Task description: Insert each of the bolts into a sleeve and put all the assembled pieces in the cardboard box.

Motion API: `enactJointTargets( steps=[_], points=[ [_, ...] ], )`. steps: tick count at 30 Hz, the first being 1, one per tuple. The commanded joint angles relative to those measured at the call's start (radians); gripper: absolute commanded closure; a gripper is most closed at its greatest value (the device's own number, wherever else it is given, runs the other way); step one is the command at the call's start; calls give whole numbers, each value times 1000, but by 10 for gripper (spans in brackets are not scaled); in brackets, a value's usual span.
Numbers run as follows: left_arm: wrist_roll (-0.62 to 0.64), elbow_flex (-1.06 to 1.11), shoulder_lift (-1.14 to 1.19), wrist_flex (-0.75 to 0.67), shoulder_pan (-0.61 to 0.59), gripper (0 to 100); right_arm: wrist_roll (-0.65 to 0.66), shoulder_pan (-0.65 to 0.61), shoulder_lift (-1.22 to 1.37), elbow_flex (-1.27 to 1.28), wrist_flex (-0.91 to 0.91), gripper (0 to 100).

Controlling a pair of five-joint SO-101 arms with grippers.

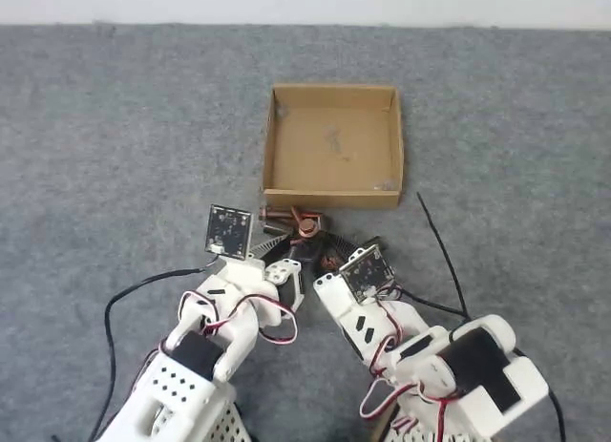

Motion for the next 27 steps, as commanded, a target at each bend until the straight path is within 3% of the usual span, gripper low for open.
enactJointTargets(
  steps=[1, 17, 22, 27],
  points=[
    [12, -13, -23, 3, -9, 831, -11, 16, -59, 8, -24, 993],
    [18, -81, -91, 12, -11, 831, -11, 18, -48, -61, 97, 993],
    [18, -85, -292, 195, -14, 831, -14, 35, -56, -89, 156, 993],
    [18, -108, -480, 342, -158, 833, -14, 44, -56, -92, 153, 993]
  ],
)
